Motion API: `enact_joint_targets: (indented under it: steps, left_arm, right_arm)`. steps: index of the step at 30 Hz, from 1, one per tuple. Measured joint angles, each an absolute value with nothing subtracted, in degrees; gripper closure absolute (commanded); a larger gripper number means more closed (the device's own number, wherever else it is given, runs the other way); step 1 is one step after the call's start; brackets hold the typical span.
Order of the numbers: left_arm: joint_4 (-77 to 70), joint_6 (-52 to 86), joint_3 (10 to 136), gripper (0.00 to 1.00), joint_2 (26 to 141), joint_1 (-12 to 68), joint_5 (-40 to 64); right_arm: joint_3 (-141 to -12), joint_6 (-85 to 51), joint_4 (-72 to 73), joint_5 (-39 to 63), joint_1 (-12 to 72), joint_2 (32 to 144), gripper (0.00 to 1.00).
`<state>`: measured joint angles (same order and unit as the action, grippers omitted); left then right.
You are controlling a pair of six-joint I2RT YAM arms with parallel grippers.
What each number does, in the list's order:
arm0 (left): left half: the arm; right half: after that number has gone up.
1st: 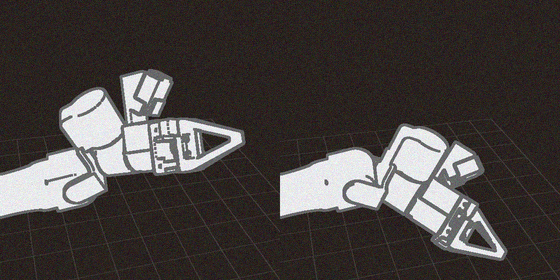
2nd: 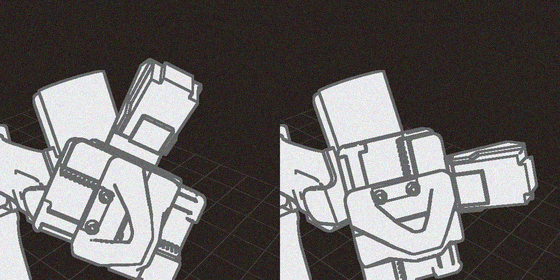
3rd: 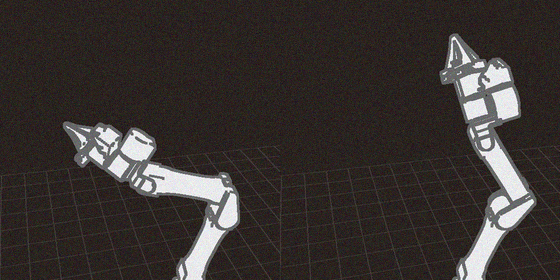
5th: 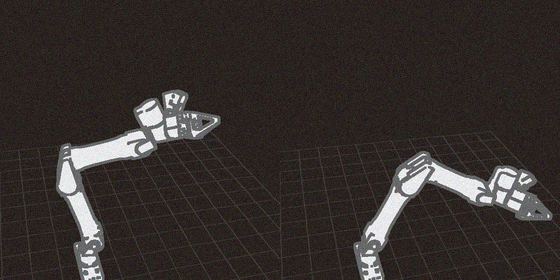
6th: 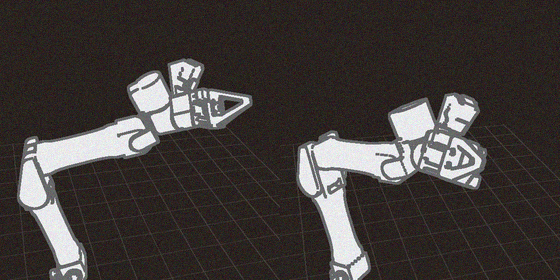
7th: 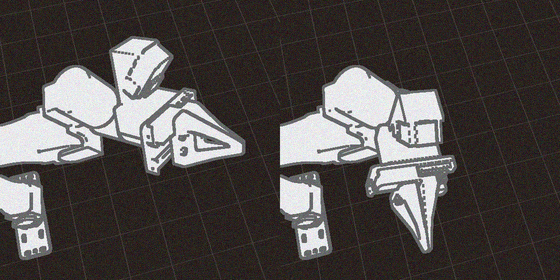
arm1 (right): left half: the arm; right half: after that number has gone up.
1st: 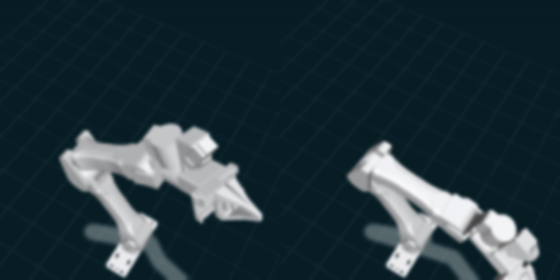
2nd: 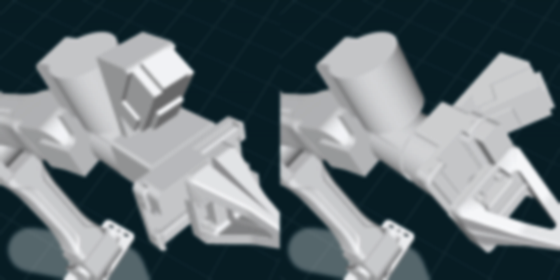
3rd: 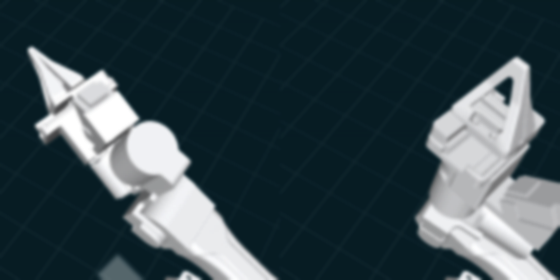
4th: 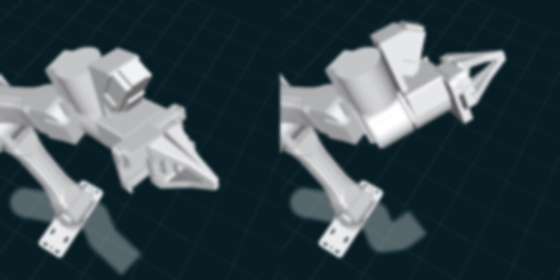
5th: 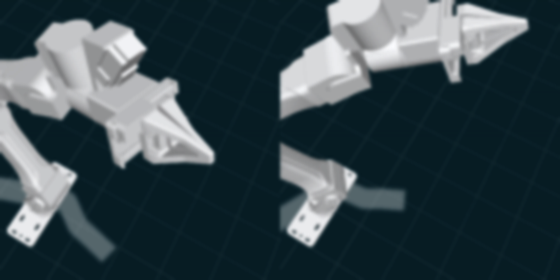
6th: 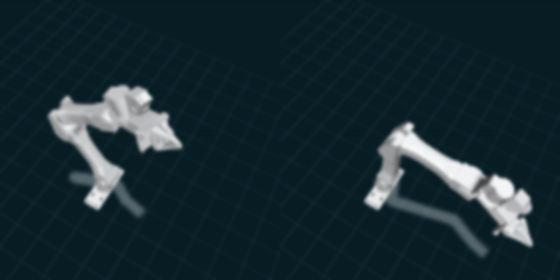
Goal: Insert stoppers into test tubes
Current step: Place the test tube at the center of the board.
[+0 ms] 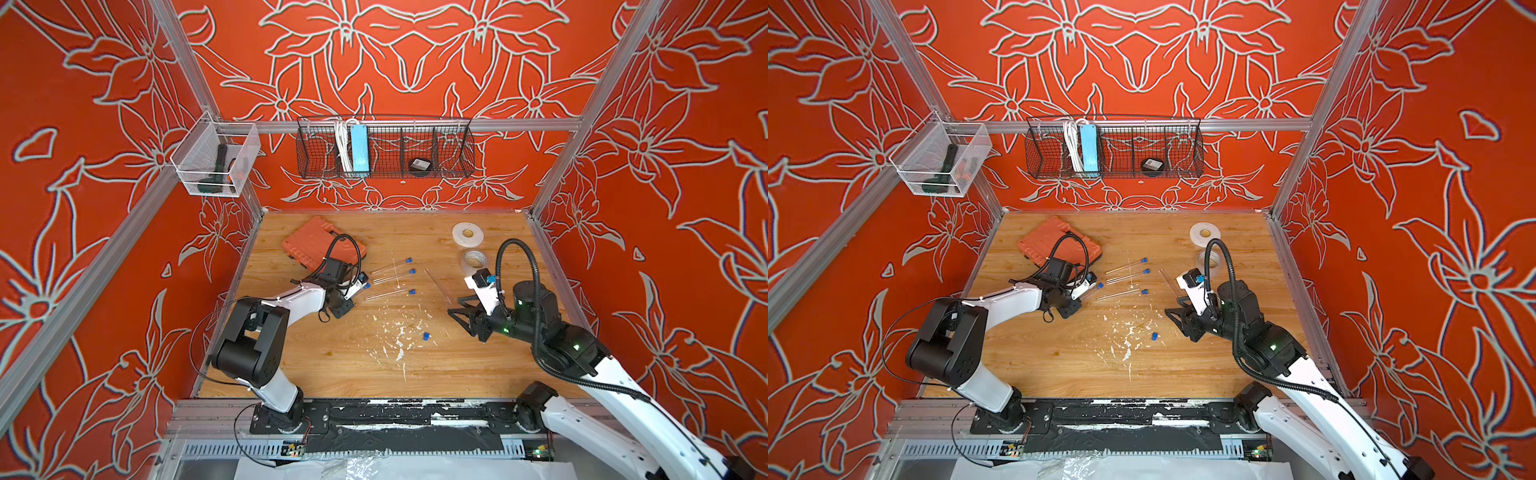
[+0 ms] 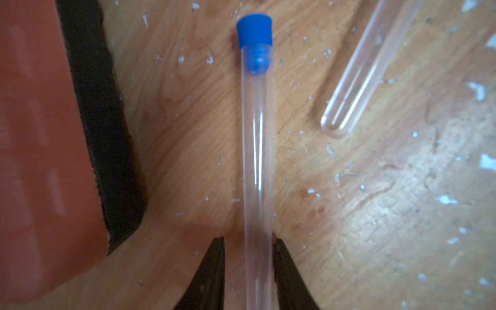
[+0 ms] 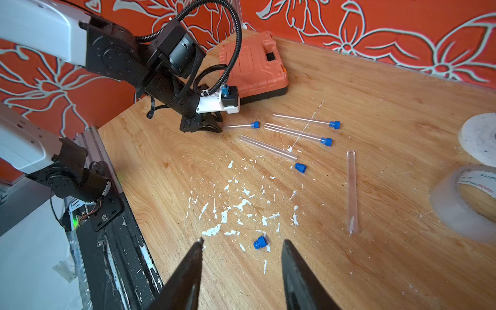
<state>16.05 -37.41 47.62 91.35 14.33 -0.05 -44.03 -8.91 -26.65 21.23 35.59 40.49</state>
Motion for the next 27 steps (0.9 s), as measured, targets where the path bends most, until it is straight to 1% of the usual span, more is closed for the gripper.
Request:
enact_joint_targets:
  steps: [2,5,9,13,19,27]
  left_arm:
    - [16.6,-37.45,47.33,0.66,89.3,14.24,0.08]
    - [16.88,-37.6,46.68,0.66,83.7,14.24,1.65]
    - [15.0,-39.05,45.67,0.67,75.02,14.79,7.7]
    - [11.03,-42.35,43.13,0.64,71.24,17.8,13.5]
    - [7.9,-50.35,41.71,0.61,74.78,21.87,18.57]
    - [9.37,-56.95,50.57,0.6,87.72,24.75,16.4]
  right_arm:
    - [-44.03,-8.95,-26.65,21.28,35.59,40.49,0.52]
    - [-44.03,-8.97,-26.7,21.28,35.59,40.51,0.52]
    - [-44.03,-8.97,-26.72,21.17,35.59,40.86,0.52]
    - [-44.03,-8.95,-26.72,20.45,35.59,42.0,0.51]
    - [-44.01,-8.95,-26.76,19.25,35.59,43.51,0.5]
    - [-44.01,-8.95,-26.98,17.78,35.59,44.05,0.49]
